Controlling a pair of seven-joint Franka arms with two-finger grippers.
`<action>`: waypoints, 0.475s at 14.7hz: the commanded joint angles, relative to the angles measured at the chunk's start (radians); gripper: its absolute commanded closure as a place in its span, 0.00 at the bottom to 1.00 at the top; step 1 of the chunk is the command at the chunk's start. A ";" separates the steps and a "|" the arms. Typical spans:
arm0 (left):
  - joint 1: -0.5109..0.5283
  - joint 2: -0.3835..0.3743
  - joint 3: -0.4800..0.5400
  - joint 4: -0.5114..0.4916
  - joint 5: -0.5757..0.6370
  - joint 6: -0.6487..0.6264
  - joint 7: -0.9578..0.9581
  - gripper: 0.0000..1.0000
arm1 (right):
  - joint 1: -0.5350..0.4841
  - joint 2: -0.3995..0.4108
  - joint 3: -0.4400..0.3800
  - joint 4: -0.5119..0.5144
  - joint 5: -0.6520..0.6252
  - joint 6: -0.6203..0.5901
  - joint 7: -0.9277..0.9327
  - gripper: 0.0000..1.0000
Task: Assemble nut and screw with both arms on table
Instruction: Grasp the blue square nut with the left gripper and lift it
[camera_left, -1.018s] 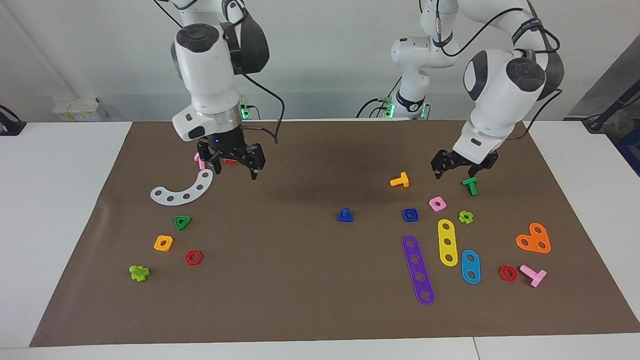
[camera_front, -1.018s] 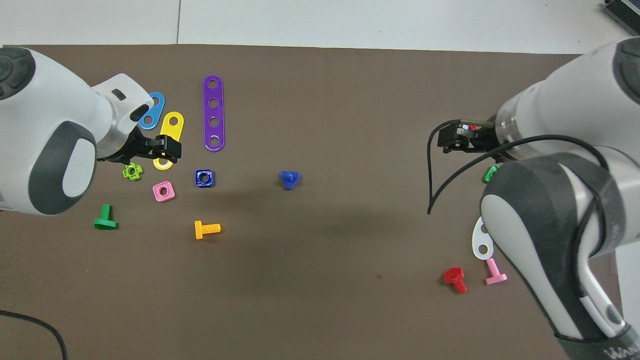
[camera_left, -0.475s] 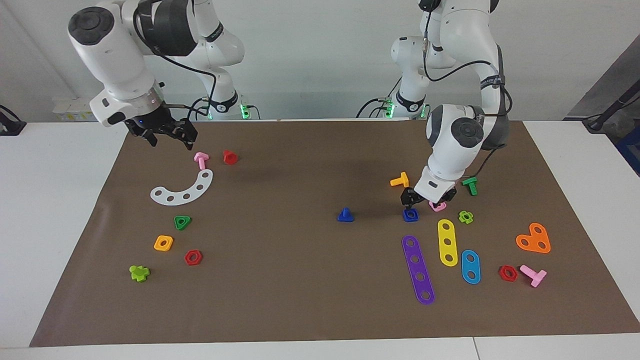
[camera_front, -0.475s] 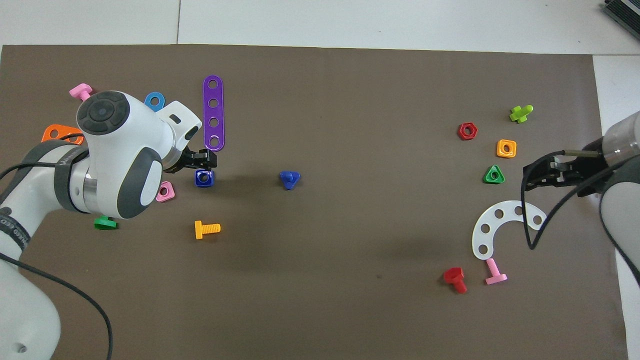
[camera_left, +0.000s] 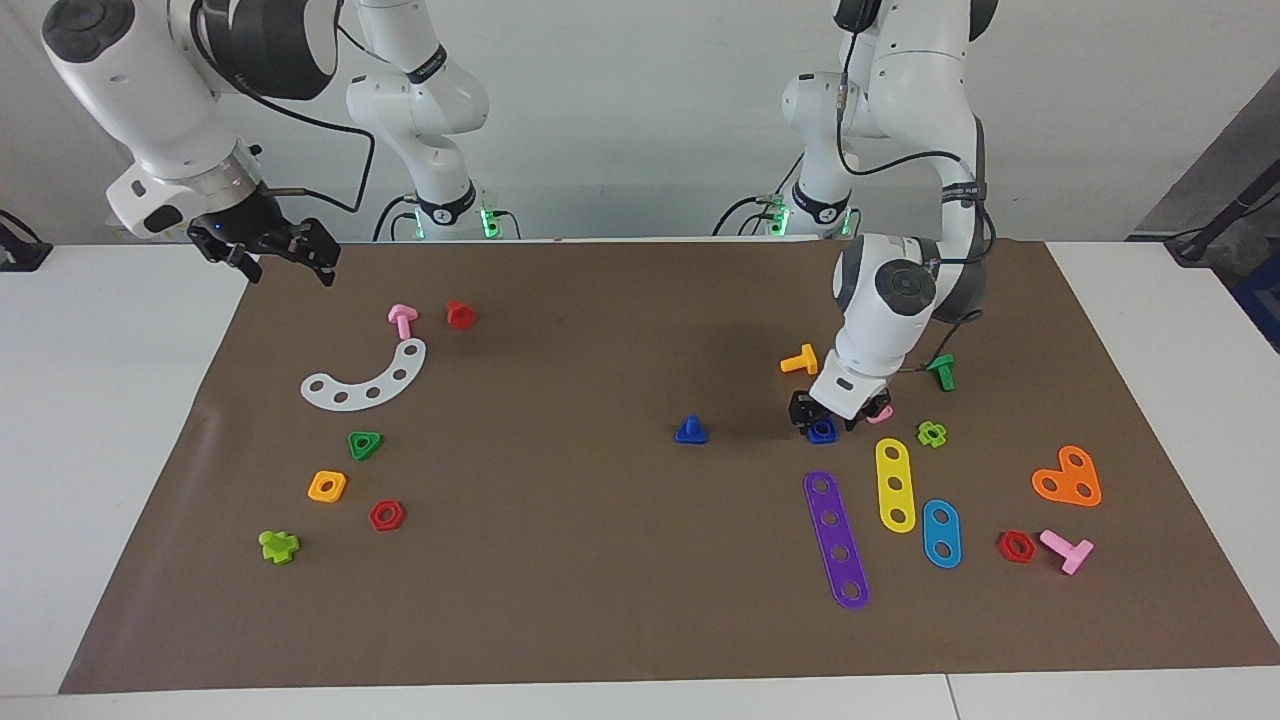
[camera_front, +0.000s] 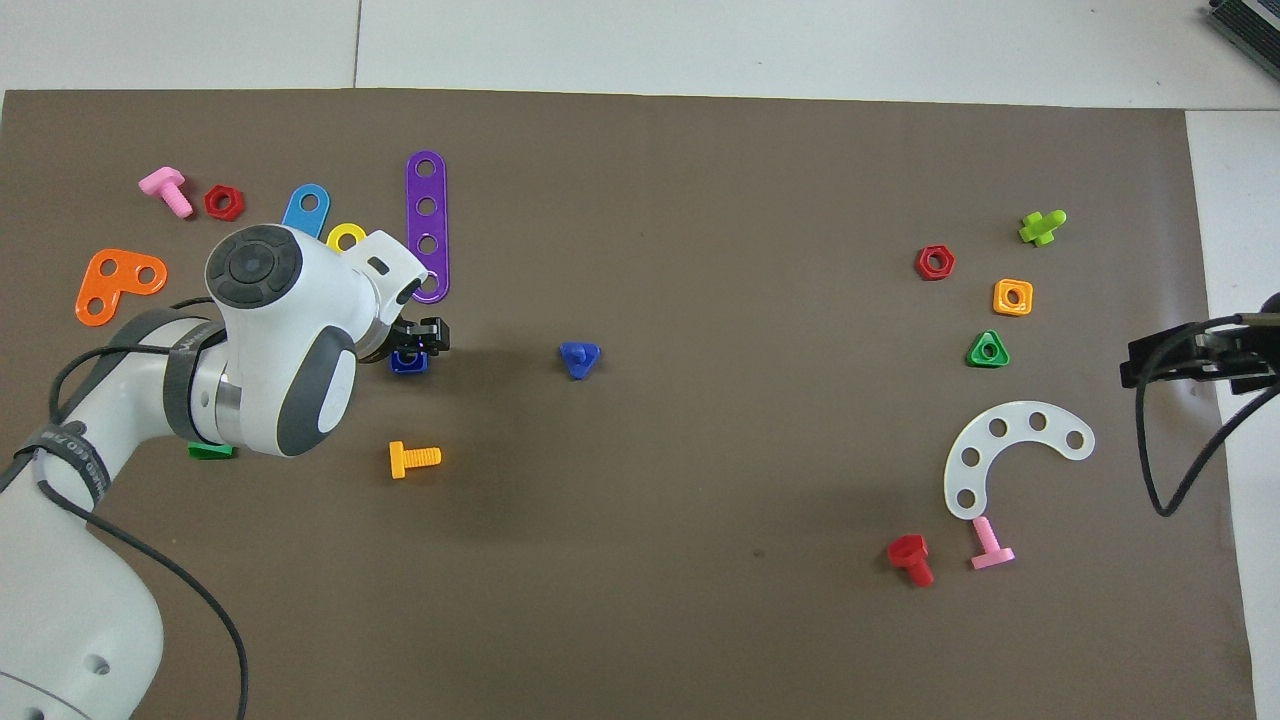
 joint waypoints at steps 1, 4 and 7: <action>-0.017 -0.019 0.014 -0.044 -0.004 0.039 0.017 0.30 | -0.001 -0.011 0.018 0.065 0.007 -0.013 -0.015 0.00; -0.016 -0.019 0.014 -0.052 -0.004 0.056 0.022 0.38 | 0.005 0.000 0.019 0.112 0.016 -0.034 0.012 0.00; -0.017 -0.019 0.014 -0.063 -0.004 0.062 0.025 0.43 | 0.015 -0.008 0.032 0.094 0.010 -0.021 0.029 0.00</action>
